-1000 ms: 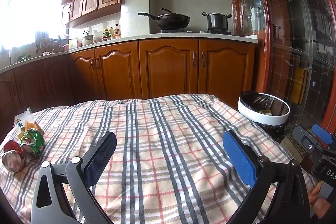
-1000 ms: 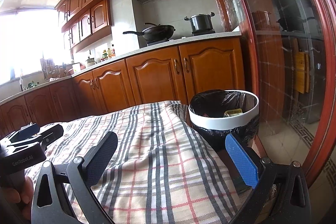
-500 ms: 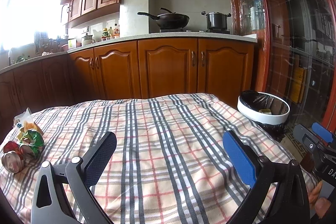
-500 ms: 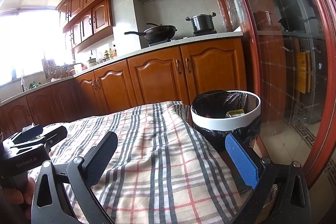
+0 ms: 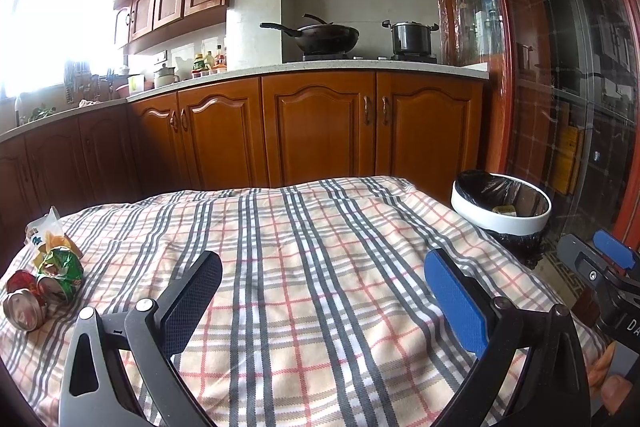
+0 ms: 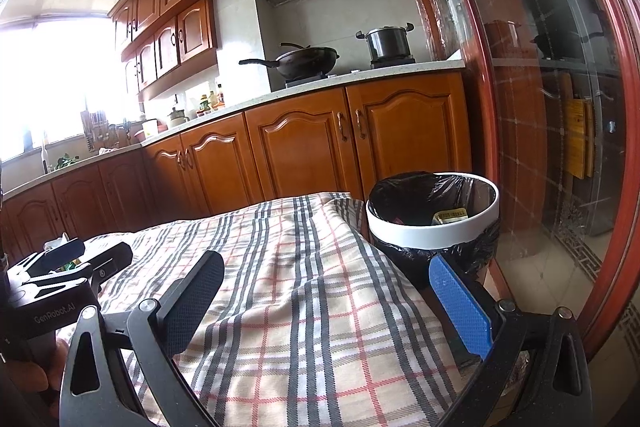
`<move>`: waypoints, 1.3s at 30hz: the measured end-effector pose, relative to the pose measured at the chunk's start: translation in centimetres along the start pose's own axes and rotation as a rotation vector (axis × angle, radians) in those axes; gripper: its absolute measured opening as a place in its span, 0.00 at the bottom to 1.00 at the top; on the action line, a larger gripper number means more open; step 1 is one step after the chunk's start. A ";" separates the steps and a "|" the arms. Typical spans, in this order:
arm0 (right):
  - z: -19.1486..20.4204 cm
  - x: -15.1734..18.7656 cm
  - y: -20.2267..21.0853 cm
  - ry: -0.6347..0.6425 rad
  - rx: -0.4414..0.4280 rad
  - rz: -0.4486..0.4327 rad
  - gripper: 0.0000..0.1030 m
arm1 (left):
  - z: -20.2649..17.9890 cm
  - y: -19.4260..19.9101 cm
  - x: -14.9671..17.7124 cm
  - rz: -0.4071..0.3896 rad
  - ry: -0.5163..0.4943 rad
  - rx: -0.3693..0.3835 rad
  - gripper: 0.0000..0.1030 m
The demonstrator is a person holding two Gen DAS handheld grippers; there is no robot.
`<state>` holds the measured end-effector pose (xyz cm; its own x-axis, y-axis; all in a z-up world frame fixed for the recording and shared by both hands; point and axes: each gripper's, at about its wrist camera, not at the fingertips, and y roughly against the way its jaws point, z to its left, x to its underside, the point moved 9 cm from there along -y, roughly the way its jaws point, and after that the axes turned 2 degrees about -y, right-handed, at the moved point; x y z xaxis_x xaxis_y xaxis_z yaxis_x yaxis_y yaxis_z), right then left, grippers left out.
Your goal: Collect trash
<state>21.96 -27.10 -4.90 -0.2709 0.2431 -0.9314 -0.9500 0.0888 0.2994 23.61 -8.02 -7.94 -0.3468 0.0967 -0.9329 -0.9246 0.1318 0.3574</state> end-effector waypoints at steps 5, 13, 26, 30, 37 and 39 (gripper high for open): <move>0.0 0.0 -0.1 0.000 -0.003 0.002 1.00 | 0.0 0.0 0.0 0.000 0.000 0.000 0.99; 0.0 0.0 -0.1 0.005 -0.006 0.002 1.00 | 0.1 0.0 0.0 0.001 -0.001 0.003 0.99; 0.2 0.1 -0.2 0.002 -0.009 0.008 1.00 | 0.2 -0.3 0.1 0.012 -0.002 0.009 0.99; 0.3 0.2 -0.2 -0.001 -0.010 0.010 1.00 | 0.4 -0.5 0.1 0.017 -0.005 0.013 0.99; 0.4 0.3 -0.4 -0.008 -0.014 0.011 1.00 | 0.4 -0.8 0.0 0.024 -0.006 0.016 0.99; 0.6 0.4 -0.4 -0.009 -0.015 0.015 1.00 | 0.4 -0.9 0.0 0.028 -0.006 0.020 0.99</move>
<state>22.36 -26.50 -5.26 -0.2841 0.2532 -0.9247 -0.9479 0.0707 0.3106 24.54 -7.74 -8.23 -0.3713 0.1067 -0.9224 -0.9114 0.1482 0.3840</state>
